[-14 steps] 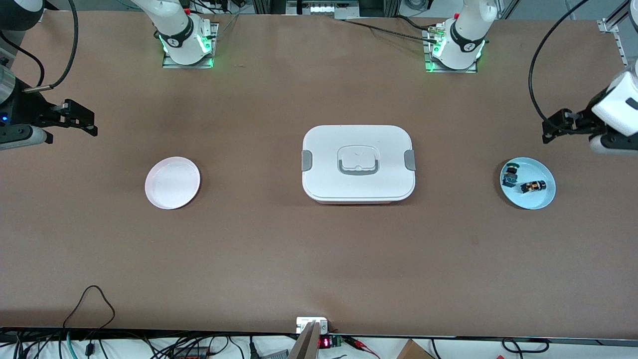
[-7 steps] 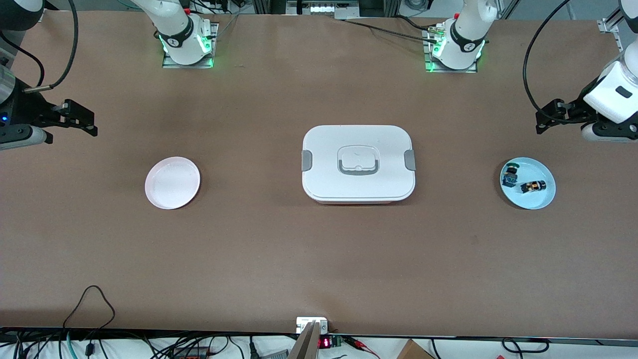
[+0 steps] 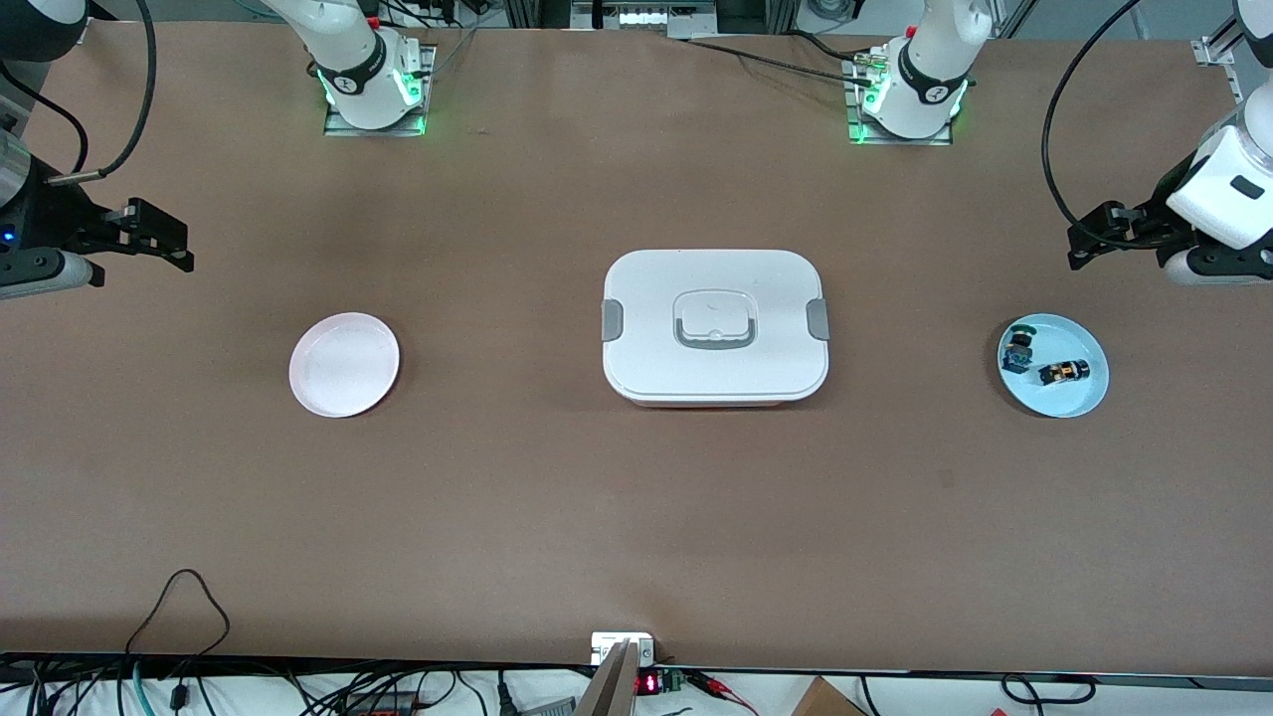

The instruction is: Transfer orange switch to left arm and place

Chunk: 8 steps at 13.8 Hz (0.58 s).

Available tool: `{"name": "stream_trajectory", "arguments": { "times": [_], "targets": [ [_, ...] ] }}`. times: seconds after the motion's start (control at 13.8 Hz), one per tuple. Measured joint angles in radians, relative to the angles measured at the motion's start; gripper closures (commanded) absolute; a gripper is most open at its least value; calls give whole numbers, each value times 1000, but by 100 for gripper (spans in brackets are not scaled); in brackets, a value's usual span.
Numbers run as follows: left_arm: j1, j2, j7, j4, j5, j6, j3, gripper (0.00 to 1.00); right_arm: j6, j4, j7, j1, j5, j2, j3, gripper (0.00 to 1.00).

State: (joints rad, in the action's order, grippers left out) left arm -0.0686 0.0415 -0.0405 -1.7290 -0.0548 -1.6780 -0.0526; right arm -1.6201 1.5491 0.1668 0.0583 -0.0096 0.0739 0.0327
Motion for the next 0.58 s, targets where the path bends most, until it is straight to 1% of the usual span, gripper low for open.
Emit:
{"name": "stream_trajectory", "arguments": {
  "times": [0.58],
  "targets": [
    [1, -28, 1, 18, 0, -7, -10, 0, 0, 0, 0, 3, -5, 0, -1, 0]
  ]
}}
